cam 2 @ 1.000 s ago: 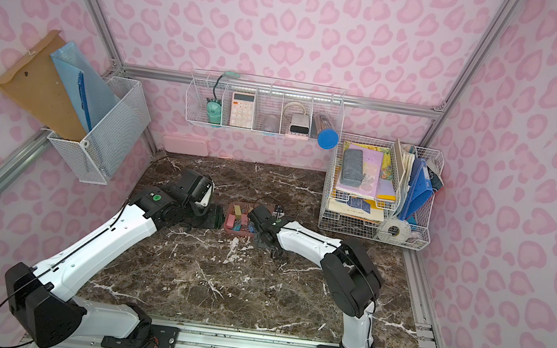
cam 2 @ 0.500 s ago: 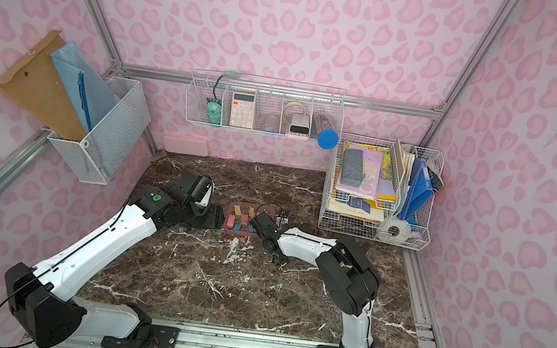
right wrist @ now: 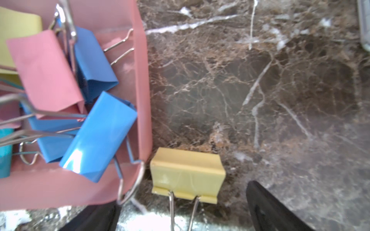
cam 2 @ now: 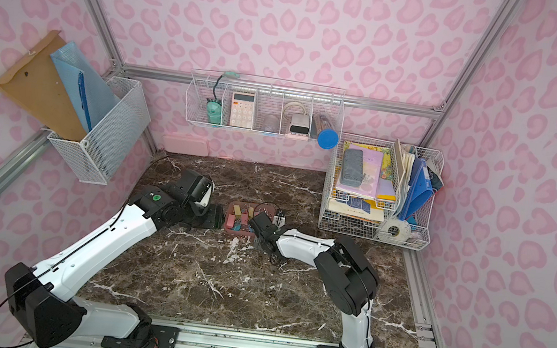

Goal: Put the binder clips in the storage box
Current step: Pick up the binder clip at the center of the board, then place the binder clip in the storage box.

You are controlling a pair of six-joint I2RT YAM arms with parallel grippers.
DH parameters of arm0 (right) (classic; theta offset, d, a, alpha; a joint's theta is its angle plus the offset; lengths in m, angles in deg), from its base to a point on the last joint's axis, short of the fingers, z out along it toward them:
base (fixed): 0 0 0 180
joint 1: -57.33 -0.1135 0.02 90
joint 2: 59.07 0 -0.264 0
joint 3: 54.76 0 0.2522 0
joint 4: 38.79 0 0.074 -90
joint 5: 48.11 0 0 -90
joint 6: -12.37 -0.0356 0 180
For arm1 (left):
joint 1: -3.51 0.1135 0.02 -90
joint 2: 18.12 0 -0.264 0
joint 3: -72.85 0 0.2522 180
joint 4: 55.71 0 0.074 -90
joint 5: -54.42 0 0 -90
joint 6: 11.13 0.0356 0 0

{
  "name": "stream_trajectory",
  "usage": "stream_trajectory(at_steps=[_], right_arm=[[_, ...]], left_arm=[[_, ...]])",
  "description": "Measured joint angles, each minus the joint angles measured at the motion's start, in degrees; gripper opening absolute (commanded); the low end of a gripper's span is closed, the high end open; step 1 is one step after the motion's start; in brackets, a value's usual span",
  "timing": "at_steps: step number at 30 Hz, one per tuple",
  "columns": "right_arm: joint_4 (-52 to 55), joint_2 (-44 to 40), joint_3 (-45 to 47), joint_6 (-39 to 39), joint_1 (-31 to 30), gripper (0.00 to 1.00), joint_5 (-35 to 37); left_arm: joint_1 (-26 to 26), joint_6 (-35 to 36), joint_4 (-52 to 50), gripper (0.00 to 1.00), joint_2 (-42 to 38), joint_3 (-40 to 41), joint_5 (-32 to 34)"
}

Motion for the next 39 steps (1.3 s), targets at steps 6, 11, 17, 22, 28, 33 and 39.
stream_trajectory(at_steps=[6, 11, 17, 22, 28, 33, 39], right_arm=[[-0.26, 1.88, -0.37, -0.24, 0.35, 0.68, 1.95], [-1.75, 1.20, 1.33, -0.68, 0.46, 0.51, 3.04], [-2.10, -2.43, 4.94, -0.61, 0.46, 0.37, 2.93], [-1.81, -11.45, 8.17, 0.98, 0.46, 0.32, 4.09], [-7.34, -19.45, 7.37, 10.49, 0.63, 0.32, 4.04], [-10.27, -15.47, -0.61, 20.13, 2.80, 0.31, -1.60], [-9.70, -3.89, -13.09, 25.86, 5.66, 0.31, -9.49]], left_arm=[[0.00, 0.00, -0.02, 0.68, 0.04, -0.20, -0.22], [0.00, 0.00, -0.02, 0.68, 0.02, -0.20, -0.22], [-0.04, 0.22, -0.04, 0.70, -0.55, -0.20, -1.29], [-0.02, 1.03, 0.07, 0.70, -2.36, 0.00, -1.38], [-0.02, 1.29, 0.76, 0.74, -3.65, 0.48, -3.50], [-0.02, 1.51, 1.70, 0.82, -4.85, 0.76, -5.07], [-0.02, 1.66, 2.36, 0.99, -6.60, 1.97, -5.40]])
